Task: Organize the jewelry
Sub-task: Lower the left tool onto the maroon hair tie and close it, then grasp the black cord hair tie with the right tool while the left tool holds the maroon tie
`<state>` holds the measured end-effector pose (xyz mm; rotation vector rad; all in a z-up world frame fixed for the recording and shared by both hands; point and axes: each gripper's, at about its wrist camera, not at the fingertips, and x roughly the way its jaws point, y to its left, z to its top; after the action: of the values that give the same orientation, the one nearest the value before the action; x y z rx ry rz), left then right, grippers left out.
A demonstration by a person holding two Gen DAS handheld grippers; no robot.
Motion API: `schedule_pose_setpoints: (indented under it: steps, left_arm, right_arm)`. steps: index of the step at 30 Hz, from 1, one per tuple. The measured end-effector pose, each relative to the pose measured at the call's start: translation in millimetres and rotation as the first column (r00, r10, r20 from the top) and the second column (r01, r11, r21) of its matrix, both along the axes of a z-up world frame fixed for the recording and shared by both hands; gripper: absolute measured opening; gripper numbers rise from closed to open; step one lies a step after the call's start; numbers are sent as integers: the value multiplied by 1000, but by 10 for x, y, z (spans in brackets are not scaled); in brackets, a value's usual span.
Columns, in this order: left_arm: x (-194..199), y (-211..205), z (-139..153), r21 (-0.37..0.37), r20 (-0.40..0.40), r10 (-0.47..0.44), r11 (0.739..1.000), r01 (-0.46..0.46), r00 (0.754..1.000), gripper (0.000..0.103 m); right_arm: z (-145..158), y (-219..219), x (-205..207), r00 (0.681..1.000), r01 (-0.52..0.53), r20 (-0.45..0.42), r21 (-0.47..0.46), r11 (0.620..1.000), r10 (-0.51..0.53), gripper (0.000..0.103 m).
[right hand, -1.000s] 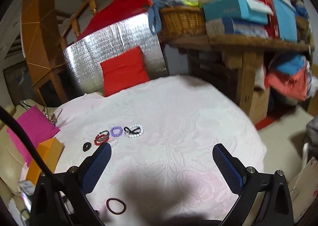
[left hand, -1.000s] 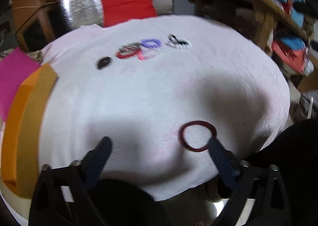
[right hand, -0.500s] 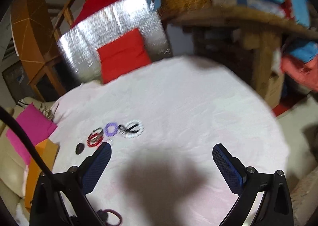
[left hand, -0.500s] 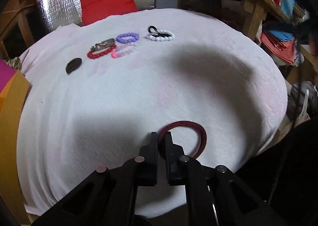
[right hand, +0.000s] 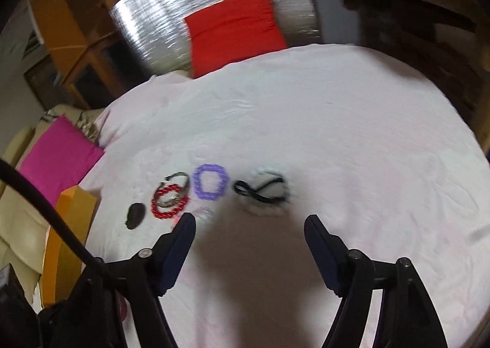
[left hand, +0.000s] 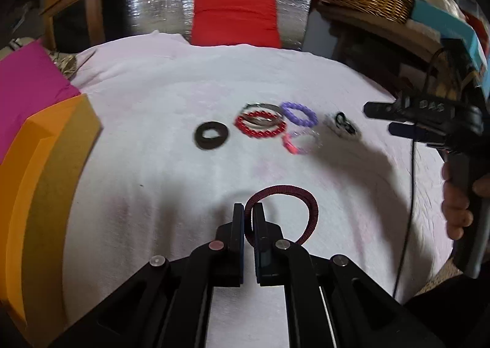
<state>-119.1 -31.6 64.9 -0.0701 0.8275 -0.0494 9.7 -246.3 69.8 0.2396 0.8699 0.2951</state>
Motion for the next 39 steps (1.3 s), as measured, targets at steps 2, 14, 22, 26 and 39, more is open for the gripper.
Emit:
schedule_pose_setpoints:
  steps: [2,14,22,26,39]
  left_arm:
    - [0,39,15,-3,-3,6,1000,-6,1000,5]
    - [127,95,144,-19,5,21,1000,-21,1000,5]
    - [95,114,210,-14,16,47,999,-47,999,5]
    - [84,114,197,-19,6,57,998,-57,998,5]
    - [137,43,178,-12,-2,52,999,-52,999,5]
  right_arm:
    - [-30,98,115,1000,-15,-11,-6,1000,15,68]
    - [-404,86,612,986,39,-163,86,996,-24,7]
    - [-146,-154,392,996,51,-89,253,966,-29,5]
    - [-164,-201,397,993,75,-109,272,959,-47,7]
    - [-379,-39,606,961,169,-266,358,918,-73,56]
